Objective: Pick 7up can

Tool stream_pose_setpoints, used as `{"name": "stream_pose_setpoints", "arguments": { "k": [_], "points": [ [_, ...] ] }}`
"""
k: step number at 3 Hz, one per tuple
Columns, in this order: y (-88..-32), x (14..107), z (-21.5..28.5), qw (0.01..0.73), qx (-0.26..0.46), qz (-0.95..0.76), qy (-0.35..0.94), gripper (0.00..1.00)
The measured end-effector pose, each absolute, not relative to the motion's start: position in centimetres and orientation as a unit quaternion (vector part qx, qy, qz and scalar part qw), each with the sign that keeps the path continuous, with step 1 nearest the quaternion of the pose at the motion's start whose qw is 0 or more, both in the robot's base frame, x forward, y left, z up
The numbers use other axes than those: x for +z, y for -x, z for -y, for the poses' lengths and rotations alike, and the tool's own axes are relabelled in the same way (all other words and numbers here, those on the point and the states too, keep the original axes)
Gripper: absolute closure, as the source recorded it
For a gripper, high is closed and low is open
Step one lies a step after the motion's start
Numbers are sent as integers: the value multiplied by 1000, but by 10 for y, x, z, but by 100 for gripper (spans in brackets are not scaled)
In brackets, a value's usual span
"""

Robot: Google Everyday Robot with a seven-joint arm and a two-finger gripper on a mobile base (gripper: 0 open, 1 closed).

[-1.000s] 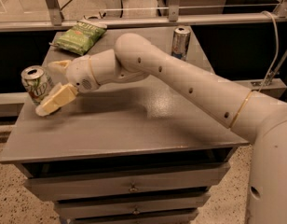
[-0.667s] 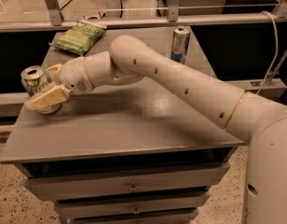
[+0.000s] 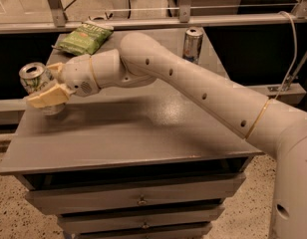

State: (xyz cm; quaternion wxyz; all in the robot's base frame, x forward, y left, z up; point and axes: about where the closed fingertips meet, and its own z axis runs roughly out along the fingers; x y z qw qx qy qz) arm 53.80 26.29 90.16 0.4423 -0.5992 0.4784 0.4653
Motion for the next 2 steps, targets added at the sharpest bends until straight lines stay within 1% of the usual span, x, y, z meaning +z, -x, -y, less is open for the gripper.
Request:
{"name": "stream_pose_setpoints", "arguments": {
  "k": [1, 2],
  "points": [
    [-552, 928, -230, 482, 422, -487, 594, 100],
    [-553, 931, -225, 485, 418, -488, 593, 100]
  ]
}}
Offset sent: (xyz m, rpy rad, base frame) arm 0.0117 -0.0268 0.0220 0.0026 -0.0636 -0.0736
